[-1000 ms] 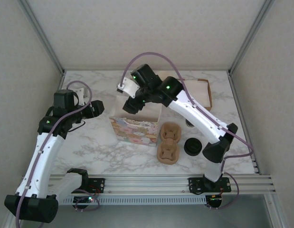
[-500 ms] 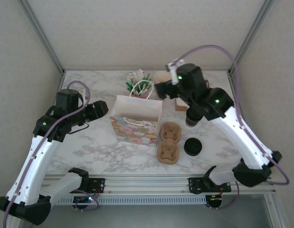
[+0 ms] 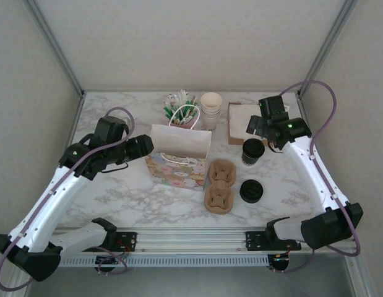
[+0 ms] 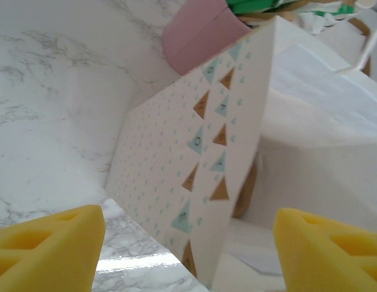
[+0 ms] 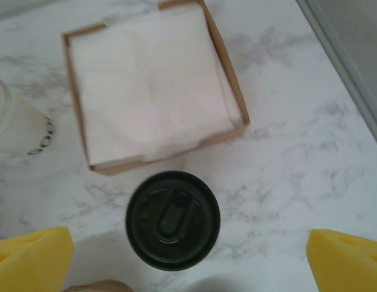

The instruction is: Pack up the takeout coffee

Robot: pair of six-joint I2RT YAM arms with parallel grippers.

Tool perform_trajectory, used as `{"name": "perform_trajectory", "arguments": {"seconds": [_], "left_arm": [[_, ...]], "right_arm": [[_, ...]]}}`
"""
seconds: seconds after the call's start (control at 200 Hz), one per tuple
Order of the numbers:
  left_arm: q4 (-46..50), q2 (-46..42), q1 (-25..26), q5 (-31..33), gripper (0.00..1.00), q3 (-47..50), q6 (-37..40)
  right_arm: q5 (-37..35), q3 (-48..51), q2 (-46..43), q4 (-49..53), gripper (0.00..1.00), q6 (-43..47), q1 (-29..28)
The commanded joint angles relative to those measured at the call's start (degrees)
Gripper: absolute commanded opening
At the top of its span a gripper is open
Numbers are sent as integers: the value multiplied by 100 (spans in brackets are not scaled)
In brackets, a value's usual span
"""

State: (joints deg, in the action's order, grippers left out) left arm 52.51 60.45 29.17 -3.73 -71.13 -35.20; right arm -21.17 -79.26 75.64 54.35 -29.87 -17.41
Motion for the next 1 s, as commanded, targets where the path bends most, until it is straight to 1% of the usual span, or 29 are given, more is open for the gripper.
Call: {"name": "perform_trajectory", "arguments": {"seconds": [0.0,0.145,0.305,0.46,0.681,0.991], "left_arm": [[-95,44,40,439,73,109,-49],[-258,220,40,409,73,222,8],[-414,482,36,485,72,211,126],[-368,662,36,635,72,109,220],[-388,670,31,665,72,117,285],[-383,599,36,680,72,100,329]], "right_arm": [[346,347,86,165,99,-943,191],[599,594,297,55,98,-1538,227],[773,716,539,-2,95,-1874,213],[693,779,716,8,94,-2190,133],[850,729,989,-177,94,-2288,98],[754,464,1421,-234,94,-2265,53]]}}
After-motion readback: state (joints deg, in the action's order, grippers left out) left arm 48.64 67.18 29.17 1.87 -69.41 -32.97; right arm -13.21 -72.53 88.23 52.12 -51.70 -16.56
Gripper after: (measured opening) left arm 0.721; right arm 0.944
